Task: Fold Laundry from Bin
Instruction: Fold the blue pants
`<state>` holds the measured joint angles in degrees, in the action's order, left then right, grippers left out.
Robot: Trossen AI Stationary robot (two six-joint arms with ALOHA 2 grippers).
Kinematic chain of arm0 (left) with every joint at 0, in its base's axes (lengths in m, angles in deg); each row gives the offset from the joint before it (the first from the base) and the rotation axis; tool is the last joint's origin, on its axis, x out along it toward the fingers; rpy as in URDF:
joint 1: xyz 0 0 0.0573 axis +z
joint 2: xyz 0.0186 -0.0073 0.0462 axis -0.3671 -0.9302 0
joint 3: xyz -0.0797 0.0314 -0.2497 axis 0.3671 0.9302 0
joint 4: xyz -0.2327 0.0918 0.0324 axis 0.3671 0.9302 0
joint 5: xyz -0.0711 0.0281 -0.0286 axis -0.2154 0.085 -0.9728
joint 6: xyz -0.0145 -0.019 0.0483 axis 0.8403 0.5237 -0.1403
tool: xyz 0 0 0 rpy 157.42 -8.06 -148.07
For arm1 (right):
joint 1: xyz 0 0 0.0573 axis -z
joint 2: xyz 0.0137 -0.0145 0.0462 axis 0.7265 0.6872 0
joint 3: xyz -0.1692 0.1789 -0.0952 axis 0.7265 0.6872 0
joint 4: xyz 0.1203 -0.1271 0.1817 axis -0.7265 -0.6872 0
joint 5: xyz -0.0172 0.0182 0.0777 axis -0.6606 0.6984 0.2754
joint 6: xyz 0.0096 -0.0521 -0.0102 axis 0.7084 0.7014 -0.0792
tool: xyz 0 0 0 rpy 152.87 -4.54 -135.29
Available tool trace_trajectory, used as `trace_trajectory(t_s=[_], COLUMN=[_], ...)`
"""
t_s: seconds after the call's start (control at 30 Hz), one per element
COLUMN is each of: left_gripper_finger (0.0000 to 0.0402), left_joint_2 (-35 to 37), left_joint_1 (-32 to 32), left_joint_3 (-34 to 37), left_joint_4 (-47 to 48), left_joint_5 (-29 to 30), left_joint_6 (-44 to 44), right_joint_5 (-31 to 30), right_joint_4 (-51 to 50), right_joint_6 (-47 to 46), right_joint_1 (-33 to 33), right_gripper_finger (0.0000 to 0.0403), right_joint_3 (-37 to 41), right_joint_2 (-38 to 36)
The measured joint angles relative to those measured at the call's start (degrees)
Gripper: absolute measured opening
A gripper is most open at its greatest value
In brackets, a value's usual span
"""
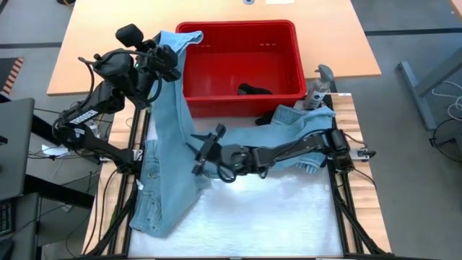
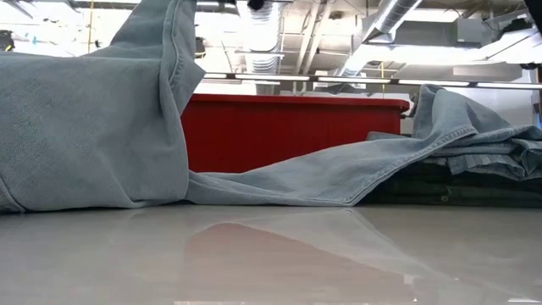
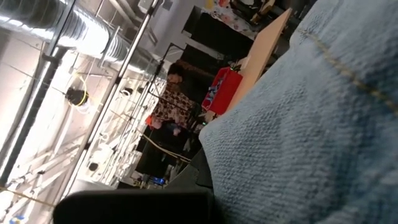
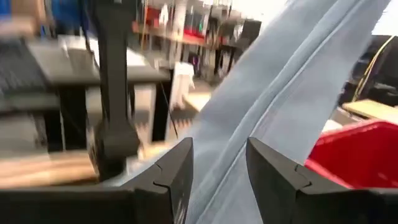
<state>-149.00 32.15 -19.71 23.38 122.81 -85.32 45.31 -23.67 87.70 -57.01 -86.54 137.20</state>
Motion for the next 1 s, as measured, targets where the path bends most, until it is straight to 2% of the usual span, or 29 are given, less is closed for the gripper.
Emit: trace_trajectory(t_s=[0.2, 0.27, 0.4, 0.57, 1.0], left_gripper_finger=[0.0, 0.0, 0.0, 0.0, 0.0], left_joint_2=[0.0, 0.0, 0.0, 0.0, 0.0], left_joint_1=[0.0, 0.0, 0.0, 0.0, 0.0], left_joint_3=[0.0, 0.0, 0.0, 0.0, 0.0], left_joint_4=[0.0, 0.2, 0.3, 0.3, 0.4], left_joint_5=[0.4, 0.9, 1.8, 2.4, 2.3], left_joint_6=[1.2, 1.2, 1.2, 0.9, 1.7], right_joint_5=[1.0, -0.9, -3.5, -12.2, -12.4], right_joint_4=[-16.0, -23.9, -33.2, -33.7, -31.5], right_joint_6=[0.7, 0.9, 0.9, 7.1, 3.3], right_joint_1=[0.4, 0.1, -0.8, -2.2, -0.2], right_gripper_finger=[0.0212, 0.023, 0.0252, 0.0255, 0.0255], right_joint_3=[-15.2, -20.2, -28.0, -32.0, -32.2], right_joint_2=[9.3, 11.3, 14.4, 14.7, 17.0])
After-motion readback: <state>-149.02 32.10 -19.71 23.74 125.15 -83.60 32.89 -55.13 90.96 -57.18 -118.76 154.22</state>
